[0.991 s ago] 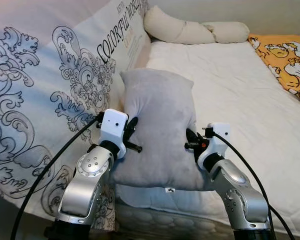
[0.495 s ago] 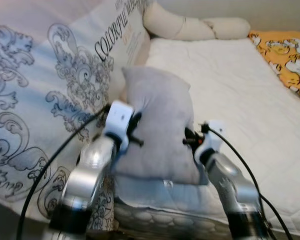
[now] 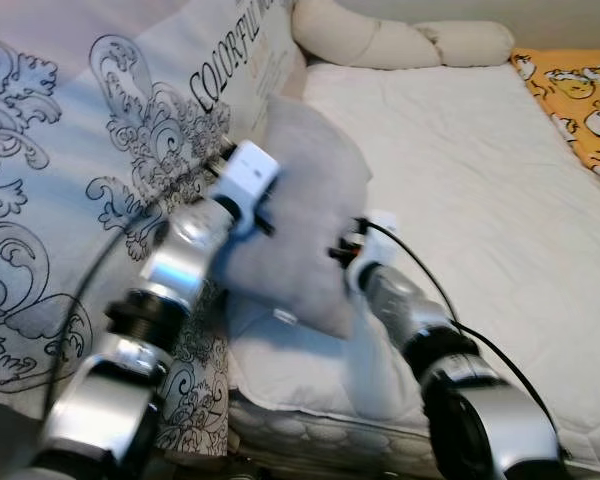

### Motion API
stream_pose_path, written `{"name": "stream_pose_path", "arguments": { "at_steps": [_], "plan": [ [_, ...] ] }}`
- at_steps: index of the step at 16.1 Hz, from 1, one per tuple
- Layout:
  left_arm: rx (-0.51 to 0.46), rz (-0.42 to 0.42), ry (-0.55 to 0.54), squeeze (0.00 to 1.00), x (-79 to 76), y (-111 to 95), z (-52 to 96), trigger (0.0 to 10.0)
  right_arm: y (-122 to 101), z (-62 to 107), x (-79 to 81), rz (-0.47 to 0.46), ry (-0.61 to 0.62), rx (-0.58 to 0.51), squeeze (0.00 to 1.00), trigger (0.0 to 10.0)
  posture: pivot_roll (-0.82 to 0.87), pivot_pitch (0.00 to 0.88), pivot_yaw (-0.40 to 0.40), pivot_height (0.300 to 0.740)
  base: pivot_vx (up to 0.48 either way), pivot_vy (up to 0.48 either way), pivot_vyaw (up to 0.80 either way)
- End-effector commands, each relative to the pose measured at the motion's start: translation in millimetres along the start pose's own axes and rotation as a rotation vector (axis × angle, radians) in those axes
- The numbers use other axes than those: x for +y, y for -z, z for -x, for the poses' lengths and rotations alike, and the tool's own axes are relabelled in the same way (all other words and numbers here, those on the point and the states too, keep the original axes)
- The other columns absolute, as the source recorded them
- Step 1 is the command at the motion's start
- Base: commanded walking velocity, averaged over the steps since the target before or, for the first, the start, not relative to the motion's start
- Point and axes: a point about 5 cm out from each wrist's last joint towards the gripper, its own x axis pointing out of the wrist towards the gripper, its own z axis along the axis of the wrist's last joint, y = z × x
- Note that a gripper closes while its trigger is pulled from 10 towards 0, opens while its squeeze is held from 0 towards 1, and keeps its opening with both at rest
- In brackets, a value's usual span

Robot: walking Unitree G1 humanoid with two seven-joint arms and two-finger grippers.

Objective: Clean up the room

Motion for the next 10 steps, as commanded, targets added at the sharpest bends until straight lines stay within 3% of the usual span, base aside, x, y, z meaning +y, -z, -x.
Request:
{"name": "stream_pose_path", "arguments": {
  "at_steps": [1, 3, 5, 7, 10],
  "plan": [
    [-0.041, -0.030, -0.026, 0.00, 10.6, -11.0, 0.6, 10.0, -1.3, -2.2, 6.5, 0.020, -0.020, -0.005, 0.00, 10.0, 0.18, 0.053, 0.048, 0.740, 0.000, 0.000, 0.00],
    [-0.028, -0.030, -0.051, 0.00, 18.1, -3.8, 8.4, 10.0, 1.7, -4.7, 14.2, 0.023, -0.028, 0.010, 0.00, 10.0, 0.24, 0.094, 0.029, 0.740, 0.000, 0.000, 0.00],
    [-0.019, -0.001, -0.068, 0.00, 9.0, 9.7, 11.2, 10.0, 11.6, -3.4, 10.5, 0.063, 0.000, 0.036, 0.00, 10.0, 0.26, 0.106, 0.006, 0.740, 0.000, 0.000, 0.00],
    [0.009, 0.002, -0.169, 0.00, 1.1, 29.1, 11.5, 10.0, 26.3, 0.7, -0.2, 0.071, 0.049, 0.075, 1.00, 10.0, 0.29, 0.111, -0.001, 0.740, 0.000, 0.000, 0.00],
    [0.050, -0.053, -0.209, 0.00, -15.4, 47.2, 9.3, 10.0, 33.8, 5.9, -14.6, 0.001, 0.102, 0.062, 1.00, 10.0, 0.28, 0.103, 0.000, 0.740, 0.000, 0.000, 0.00]
  ]
}}
